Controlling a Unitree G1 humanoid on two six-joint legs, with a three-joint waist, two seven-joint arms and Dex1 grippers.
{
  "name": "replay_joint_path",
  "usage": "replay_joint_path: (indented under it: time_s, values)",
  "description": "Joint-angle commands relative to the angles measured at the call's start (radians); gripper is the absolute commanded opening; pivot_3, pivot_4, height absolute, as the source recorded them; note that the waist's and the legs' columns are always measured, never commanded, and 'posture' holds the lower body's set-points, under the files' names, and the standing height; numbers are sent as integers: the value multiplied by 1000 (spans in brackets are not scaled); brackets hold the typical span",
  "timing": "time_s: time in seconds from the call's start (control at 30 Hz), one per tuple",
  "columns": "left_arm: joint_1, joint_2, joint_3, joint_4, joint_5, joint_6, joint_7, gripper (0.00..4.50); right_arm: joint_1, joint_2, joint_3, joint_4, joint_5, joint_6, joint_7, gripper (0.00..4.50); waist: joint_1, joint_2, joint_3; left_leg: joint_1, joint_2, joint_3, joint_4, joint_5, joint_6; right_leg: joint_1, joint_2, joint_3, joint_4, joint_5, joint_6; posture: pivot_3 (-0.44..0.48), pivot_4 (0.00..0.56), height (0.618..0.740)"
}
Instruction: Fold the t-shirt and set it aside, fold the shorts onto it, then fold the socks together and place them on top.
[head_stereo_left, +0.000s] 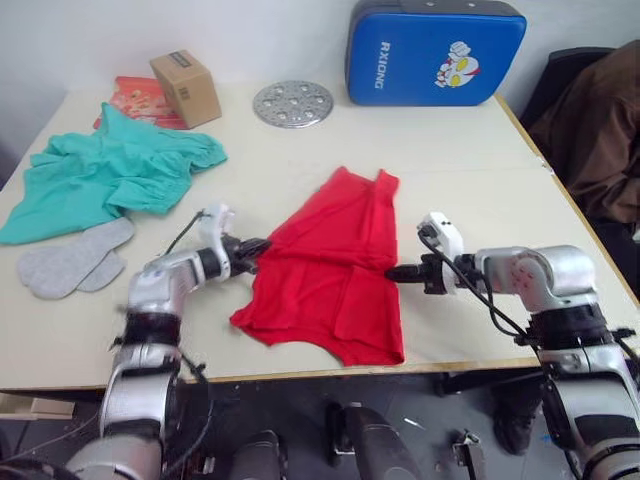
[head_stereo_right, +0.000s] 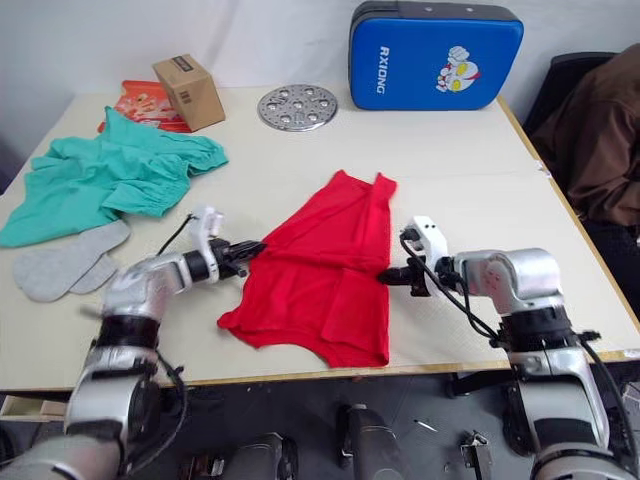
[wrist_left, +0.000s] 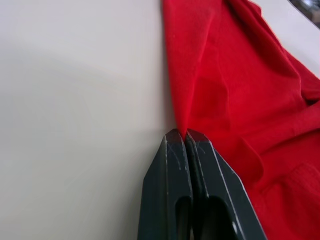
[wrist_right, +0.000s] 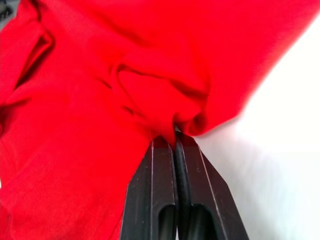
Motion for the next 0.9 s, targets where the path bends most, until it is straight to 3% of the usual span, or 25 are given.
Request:
replay_joint_path:
  time_s: [0.03, 0.2, 0.37, 0.4, 0.5, 0.6, 0.7, 0.77, 0.9]
  values:
    - [102, -20, 86, -262, -68, 154, 142, 0, -64, 24, 59, 86, -60, -99, 72, 8, 0, 0, 0, 1, 0, 0, 0, 0, 0, 0, 0, 0, -1, 0, 0, 0, 150, 740]
    - [176, -20, 72, -433, -114, 226, 208, 0, -115, 63, 110, 153, -116, -172, 138, 8, 15, 0, 0, -2, 0, 0, 0, 0, 1, 1, 1, 1, -2, 0, 0, 0, 150, 740]
    - [156, 70, -12, -383, -103, 190, 150, 0, -95, 61, 86, 109, -128, -182, 149, 8, 25, -1, 0, -4, 0, -1, 1, -1, 1, 0, 1, 1, -3, 0, 0, 0, 150, 740]
    - [149, 94, -26, -361, -96, 175, 136, 0, -85, 53, 79, 84, -121, -164, 152, 195, 26, -1, 0, -4, 0, -1, 1, -1, 2, 0, 1, 1, -3, 0, 0, 0, 150, 740]
    - [137, 192, -83, -313, -74, 107, 51, 628, -43, 18, 40, -21, -91, -116, 149, 942, 26, -1, 0, -4, 0, -2, 1, -1, 2, 0, 1, 0, -3, 0, 0, 0, 150, 740]
    - [144, 326, -136, -279, -45, 15, -66, 1646, 35, -61, 12, -190, -82, -125, 162, 2080, 26, 0, 0, -4, 0, -3, 0, -1, 2, -1, 1, -1, -5, 0, 0, 0, 150, 740]
    - [172, 458, -181, -240, 18, -197, -199, 2660, 140, -180, 6, -335, -121, -245, 208, 3167, 26, 0, 0, -4, 0, -4, 0, -2, 3, -2, 0, -3, -8, 0, 0, 0, 150, 740]
    - [200, 515, -169, -190, 63, -529, -298, 3222, 252, -282, 11, -373, -228, -506, 245, 3773, 26, 0, 0, -4, 0, -4, -1, -3, 4, -1, 0, -3, -10, 0, 0, 0, 150, 740]
    - [234, 556, -204, -52, 180, -1061, -354, 3222, 402, -386, 28, -343, -428, -1055, 258, 3773, 32, 1, 1, -4, 0, -4, -2, -4, 6, 0, 0, -4, -14, 0, 1, 0, 150, 740]
